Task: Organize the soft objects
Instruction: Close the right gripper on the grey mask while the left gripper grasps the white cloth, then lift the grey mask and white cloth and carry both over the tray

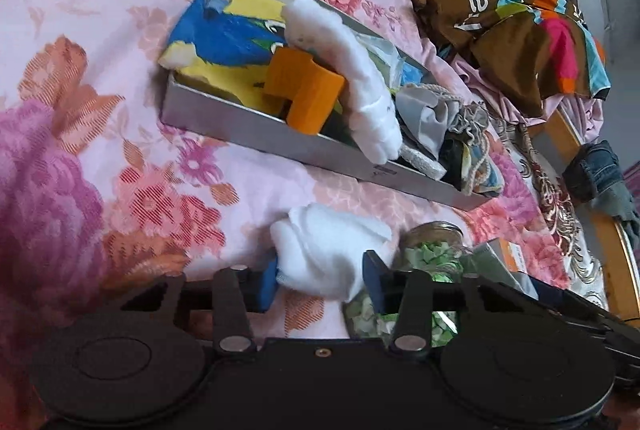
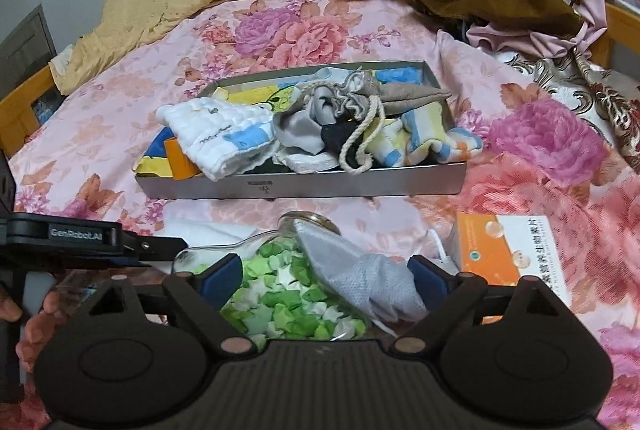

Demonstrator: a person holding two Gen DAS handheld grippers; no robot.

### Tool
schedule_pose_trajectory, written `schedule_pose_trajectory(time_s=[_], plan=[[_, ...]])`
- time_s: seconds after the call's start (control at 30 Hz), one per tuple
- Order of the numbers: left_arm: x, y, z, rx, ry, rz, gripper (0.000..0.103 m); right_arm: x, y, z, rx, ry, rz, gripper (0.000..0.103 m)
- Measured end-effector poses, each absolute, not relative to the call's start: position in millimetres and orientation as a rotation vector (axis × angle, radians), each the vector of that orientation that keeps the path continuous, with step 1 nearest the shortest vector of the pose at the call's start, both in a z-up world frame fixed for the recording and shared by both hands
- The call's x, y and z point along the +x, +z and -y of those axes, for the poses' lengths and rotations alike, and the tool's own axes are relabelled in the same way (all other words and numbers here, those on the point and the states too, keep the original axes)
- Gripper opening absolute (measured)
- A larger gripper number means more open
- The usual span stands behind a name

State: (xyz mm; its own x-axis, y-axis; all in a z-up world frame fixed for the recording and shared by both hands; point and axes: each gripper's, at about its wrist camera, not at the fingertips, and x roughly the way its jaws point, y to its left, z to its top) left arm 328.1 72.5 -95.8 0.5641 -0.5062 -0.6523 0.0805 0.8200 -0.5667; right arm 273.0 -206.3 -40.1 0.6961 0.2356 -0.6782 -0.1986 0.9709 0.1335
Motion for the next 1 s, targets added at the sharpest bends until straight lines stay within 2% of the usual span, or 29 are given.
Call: schedule_pose_trajectory(time_s=[0.3, 0.43, 0.5, 0.6, 0.73, 0.77, 0.93, 1.0], plan=[[327, -100, -64, -0.514, -0.378, -0.902, 0.029, 272, -40, 204, 0.103, 0.282, -0.776, 0.081], [325, -101, -60, -0.507, -0.387, -0.898, 0.017, 272, -40, 204, 0.118, 0.291, -0.776, 0.075], [324, -102, -57, -0.492, -0.392, -0.895, 0.015, 271, -40, 204, 0.117, 0.293, -0.771, 0.072], [322, -101, -55, -0.488, -0.397, -0.891, 0.008, 270, -39, 203, 0.113, 0.288, -0.762, 0.065], [319, -99, -55, -0.503, -0.406, -0.875, 0.005, 269, -37, 204, 0.111, 0.275, -0.752, 0.055], [318, -97, -54, -0.502, -0.404, -0.869, 0.005, 269, -37, 204, 0.111, 0.275, -0.751, 0.048], [313, -85, -51, -0.489, -0.394, -0.831, 0.004, 266, -35, 200, 0.071, 0.282, -0.729, 0.029], [310, -80, -49, -0.469, -0.387, -0.811, 0.004, 264, -33, 197, 0.047, 0.281, -0.719, 0.024]])
